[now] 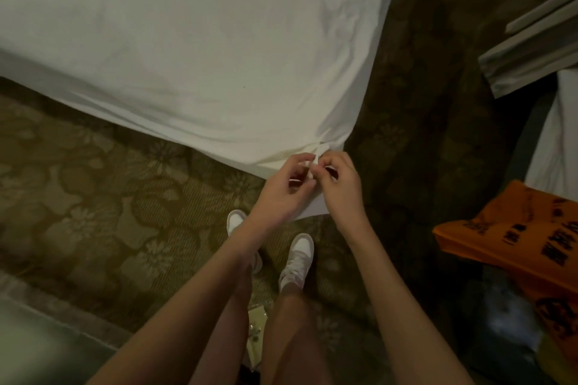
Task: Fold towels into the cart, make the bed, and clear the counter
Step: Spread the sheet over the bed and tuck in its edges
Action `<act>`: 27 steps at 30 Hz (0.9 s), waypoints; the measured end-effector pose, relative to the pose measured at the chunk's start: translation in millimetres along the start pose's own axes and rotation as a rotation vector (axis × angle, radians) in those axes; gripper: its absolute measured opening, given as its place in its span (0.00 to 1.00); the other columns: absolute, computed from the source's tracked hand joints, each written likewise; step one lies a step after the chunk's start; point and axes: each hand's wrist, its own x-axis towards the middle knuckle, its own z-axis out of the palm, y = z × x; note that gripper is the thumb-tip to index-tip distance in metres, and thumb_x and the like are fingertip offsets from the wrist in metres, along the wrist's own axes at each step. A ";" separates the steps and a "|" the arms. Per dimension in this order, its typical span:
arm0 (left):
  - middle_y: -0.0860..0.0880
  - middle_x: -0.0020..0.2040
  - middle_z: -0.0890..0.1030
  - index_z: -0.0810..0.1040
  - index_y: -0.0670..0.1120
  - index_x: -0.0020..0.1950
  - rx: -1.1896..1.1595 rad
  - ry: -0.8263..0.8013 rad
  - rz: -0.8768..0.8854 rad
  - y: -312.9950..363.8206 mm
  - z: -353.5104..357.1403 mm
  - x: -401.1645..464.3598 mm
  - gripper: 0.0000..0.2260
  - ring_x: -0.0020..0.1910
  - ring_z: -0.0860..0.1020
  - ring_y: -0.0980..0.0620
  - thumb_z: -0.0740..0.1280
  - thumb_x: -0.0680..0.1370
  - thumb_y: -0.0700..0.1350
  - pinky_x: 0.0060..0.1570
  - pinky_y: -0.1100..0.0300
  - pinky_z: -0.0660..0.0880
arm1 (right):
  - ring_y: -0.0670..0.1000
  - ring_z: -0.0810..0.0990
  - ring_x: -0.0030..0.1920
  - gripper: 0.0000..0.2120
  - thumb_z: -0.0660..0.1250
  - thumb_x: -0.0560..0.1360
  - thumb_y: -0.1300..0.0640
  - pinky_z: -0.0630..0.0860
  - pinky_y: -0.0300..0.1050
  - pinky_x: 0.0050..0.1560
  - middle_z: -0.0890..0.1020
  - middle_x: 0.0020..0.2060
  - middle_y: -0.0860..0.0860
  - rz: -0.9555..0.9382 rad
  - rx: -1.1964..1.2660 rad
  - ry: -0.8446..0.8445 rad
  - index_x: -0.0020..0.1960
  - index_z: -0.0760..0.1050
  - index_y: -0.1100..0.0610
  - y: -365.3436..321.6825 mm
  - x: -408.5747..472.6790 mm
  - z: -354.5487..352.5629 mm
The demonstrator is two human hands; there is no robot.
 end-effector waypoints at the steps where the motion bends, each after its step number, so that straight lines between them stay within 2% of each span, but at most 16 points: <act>1: 0.53 0.44 0.79 0.72 0.54 0.58 0.057 0.034 0.016 6.2 -3.6 -2.3 0.13 0.45 0.78 0.58 0.66 0.77 0.40 0.47 0.67 0.74 | 0.46 0.75 0.49 0.02 0.66 0.75 0.62 0.72 0.39 0.53 0.72 0.45 0.43 -0.015 0.003 -0.013 0.45 0.75 0.60 -8.4 0.8 -1.8; 3: 0.56 0.38 0.77 0.74 0.54 0.54 0.135 0.120 0.013 19.5 -10.5 -1.7 0.11 0.39 0.76 0.62 0.68 0.76 0.40 0.42 0.70 0.71 | 0.47 0.75 0.51 0.02 0.67 0.75 0.62 0.72 0.41 0.54 0.73 0.45 0.42 -0.032 0.026 -0.021 0.45 0.76 0.60 -20.3 -0.7 -6.8; 5: 0.57 0.38 0.76 0.78 0.51 0.53 0.121 0.146 -0.010 32.9 -16.4 1.2 0.10 0.40 0.76 0.61 0.70 0.75 0.40 0.42 0.71 0.70 | 0.45 0.75 0.53 0.01 0.68 0.75 0.60 0.73 0.42 0.56 0.74 0.48 0.42 0.002 0.085 -0.013 0.46 0.76 0.55 -23.0 -10.5 -13.6; 8: 0.55 0.39 0.77 0.79 0.48 0.55 0.042 0.165 -0.040 50.9 -22.8 3.4 0.10 0.42 0.77 0.55 0.70 0.74 0.39 0.45 0.65 0.72 | 0.45 0.74 0.58 0.10 0.69 0.74 0.57 0.73 0.41 0.57 0.75 0.55 0.46 0.103 0.122 -0.011 0.51 0.73 0.44 -12.7 -37.8 -19.7; 12: 0.53 0.40 0.78 0.80 0.47 0.56 -0.005 0.168 -0.037 68.0 -29.3 2.2 0.11 0.42 0.77 0.56 0.70 0.75 0.40 0.47 0.61 0.73 | 0.47 0.74 0.61 0.15 0.69 0.74 0.59 0.75 0.34 0.51 0.74 0.61 0.50 0.252 0.197 -0.018 0.58 0.72 0.47 1.1 -65.1 -10.3; 15: 0.54 0.39 0.78 0.80 0.46 0.57 -0.030 0.166 -0.037 78.8 -31.9 -1.4 0.11 0.42 0.76 0.56 0.70 0.75 0.39 0.47 0.61 0.72 | 0.50 0.74 0.63 0.21 0.72 0.69 0.52 0.77 0.45 0.58 0.72 0.65 0.52 0.281 0.351 -0.033 0.60 0.70 0.43 3.9 -76.7 1.6; 16: 0.54 0.38 0.78 0.80 0.45 0.57 -0.030 0.166 -0.033 81.1 -33.0 -2.8 0.11 0.41 0.76 0.56 0.70 0.75 0.39 0.46 0.61 0.72 | 0.50 0.74 0.63 0.23 0.72 0.68 0.50 0.77 0.46 0.58 0.72 0.65 0.52 0.277 0.386 -0.032 0.60 0.69 0.42 4.0 -78.4 5.5; 20: 0.53 0.39 0.79 0.80 0.45 0.58 -0.016 0.174 -0.017 85.0 -39.5 -8.8 0.12 0.42 0.77 0.55 0.70 0.75 0.39 0.46 0.61 0.73 | 0.53 0.73 0.64 0.28 0.72 0.71 0.60 0.78 0.43 0.56 0.70 0.66 0.53 0.306 0.427 0.016 0.65 0.62 0.47 3.9 -73.9 18.3; 23: 0.51 0.39 0.79 0.80 0.45 0.58 0.003 0.179 -0.021 84.7 -43.1 -11.2 0.12 0.40 0.77 0.56 0.70 0.75 0.40 0.44 0.62 0.72 | 0.55 0.73 0.64 0.31 0.73 0.69 0.64 0.76 0.53 0.59 0.72 0.66 0.55 0.446 0.618 0.134 0.65 0.61 0.48 -1.5 -70.9 20.3; 25: 0.50 0.40 0.79 0.80 0.45 0.58 -0.001 0.180 -0.031 83.2 -45.6 -11.0 0.12 0.41 0.77 0.55 0.70 0.75 0.40 0.45 0.61 0.73 | 0.56 0.74 0.62 0.30 0.72 0.70 0.66 0.77 0.55 0.58 0.72 0.63 0.55 0.515 0.734 0.220 0.65 0.64 0.48 -9.1 -68.8 16.1; 27: 0.50 0.40 0.79 0.80 0.46 0.59 0.012 0.202 -0.047 82.5 -49.4 -9.3 0.13 0.43 0.78 0.53 0.71 0.75 0.41 0.47 0.60 0.73 | 0.55 0.75 0.61 0.25 0.69 0.72 0.66 0.77 0.55 0.58 0.73 0.61 0.54 0.495 0.678 0.259 0.62 0.67 0.46 -19.3 -66.8 5.9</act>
